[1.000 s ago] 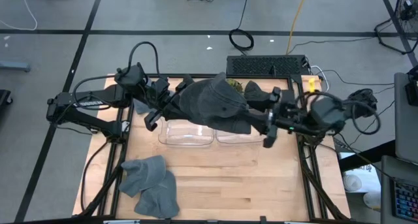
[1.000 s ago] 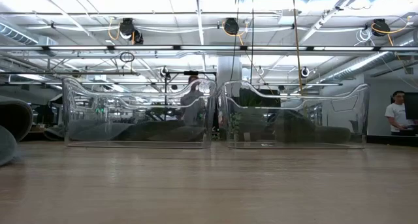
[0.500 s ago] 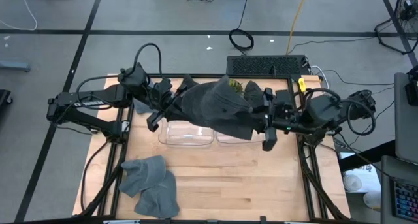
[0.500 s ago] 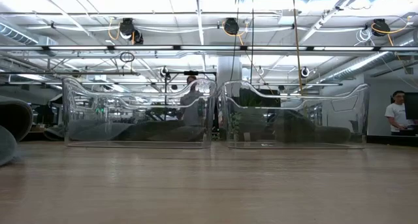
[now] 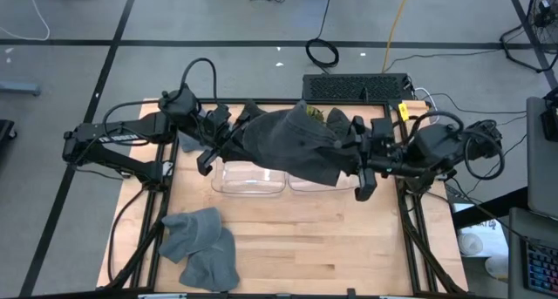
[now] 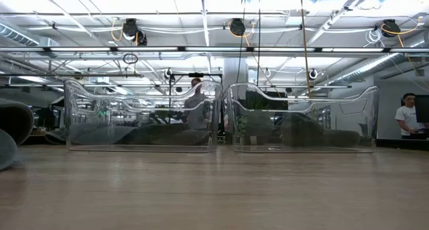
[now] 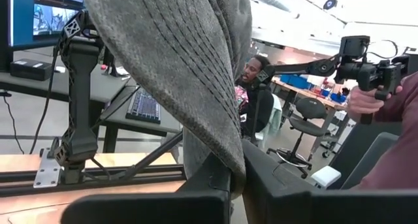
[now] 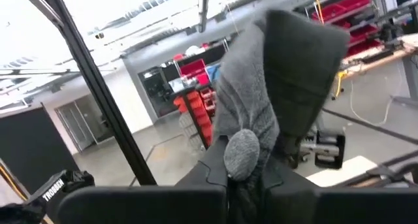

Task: Pick & Place hat
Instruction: Put the bottom black cap into the right transparent bin

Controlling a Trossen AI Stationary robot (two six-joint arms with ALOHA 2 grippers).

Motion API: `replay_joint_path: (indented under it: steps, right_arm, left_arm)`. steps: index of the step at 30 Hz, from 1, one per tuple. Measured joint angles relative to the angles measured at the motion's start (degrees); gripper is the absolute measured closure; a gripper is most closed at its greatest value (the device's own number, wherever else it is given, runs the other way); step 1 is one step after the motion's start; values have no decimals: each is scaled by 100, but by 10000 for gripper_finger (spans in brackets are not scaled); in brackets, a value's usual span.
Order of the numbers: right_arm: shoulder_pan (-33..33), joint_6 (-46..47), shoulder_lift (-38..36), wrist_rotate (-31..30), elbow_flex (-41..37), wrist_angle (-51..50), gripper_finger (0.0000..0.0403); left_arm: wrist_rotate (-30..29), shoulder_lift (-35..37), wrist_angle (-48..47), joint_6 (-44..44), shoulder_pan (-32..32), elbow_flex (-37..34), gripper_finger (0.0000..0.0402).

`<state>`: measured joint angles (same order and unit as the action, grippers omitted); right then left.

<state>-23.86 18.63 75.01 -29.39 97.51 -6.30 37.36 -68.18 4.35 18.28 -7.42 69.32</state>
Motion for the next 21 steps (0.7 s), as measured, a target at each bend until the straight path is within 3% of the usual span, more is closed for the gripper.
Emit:
replay_joint_path:
  steps: [12,21]
  right_arm:
    - [-144,-286,-337,76,0,77,402]
    - [-227,-121,-655,-909,2,-1034,402]
  left_arm:
    - [7,50,-307,34,-302,-2,239]
    - [9,50,-294,361,-387,-2,189]
